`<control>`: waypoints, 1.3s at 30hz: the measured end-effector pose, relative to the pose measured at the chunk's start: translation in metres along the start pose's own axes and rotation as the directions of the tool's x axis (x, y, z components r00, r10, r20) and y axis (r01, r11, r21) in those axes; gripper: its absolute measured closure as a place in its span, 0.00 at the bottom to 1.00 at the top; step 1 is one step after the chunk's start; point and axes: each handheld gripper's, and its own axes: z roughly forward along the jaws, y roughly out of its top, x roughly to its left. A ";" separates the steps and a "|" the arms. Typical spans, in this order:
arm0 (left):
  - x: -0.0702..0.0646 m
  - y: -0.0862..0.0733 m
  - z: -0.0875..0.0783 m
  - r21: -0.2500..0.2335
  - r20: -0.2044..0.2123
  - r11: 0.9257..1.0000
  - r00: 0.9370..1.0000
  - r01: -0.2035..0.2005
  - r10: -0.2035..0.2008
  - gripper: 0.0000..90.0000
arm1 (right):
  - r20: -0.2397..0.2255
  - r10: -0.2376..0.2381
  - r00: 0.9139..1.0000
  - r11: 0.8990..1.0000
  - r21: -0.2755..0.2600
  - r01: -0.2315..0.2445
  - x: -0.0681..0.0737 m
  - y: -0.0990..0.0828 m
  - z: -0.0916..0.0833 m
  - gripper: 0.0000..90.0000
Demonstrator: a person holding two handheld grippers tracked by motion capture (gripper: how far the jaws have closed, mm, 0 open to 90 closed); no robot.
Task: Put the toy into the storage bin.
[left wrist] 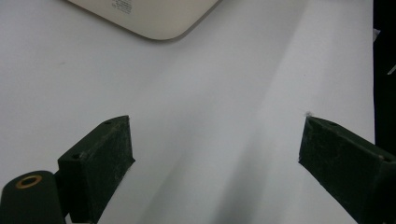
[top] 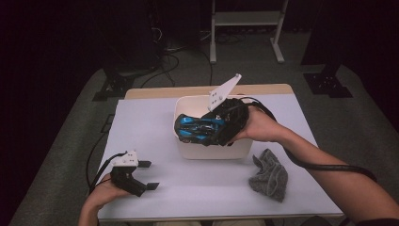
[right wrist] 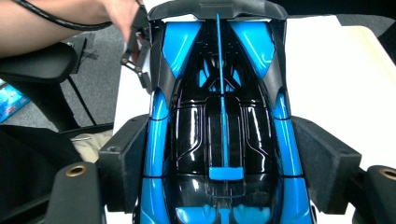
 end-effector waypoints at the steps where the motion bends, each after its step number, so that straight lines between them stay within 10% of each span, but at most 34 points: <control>1: 0.000 0.000 0.000 0.000 -0.003 1.000 1.000 0.003 -0.003 0.10 | 0.004 -0.003 1.000 1.000 0.005 0.003 -0.003 0.001 0.000 0.28; 39: 0.003 0.001 -0.001 0.006 -0.026 1.000 1.000 0.006 -0.006 0.10 | 0.023 0.098 0.995 0.993 0.068 -0.099 -0.081 -0.029 0.040 0.28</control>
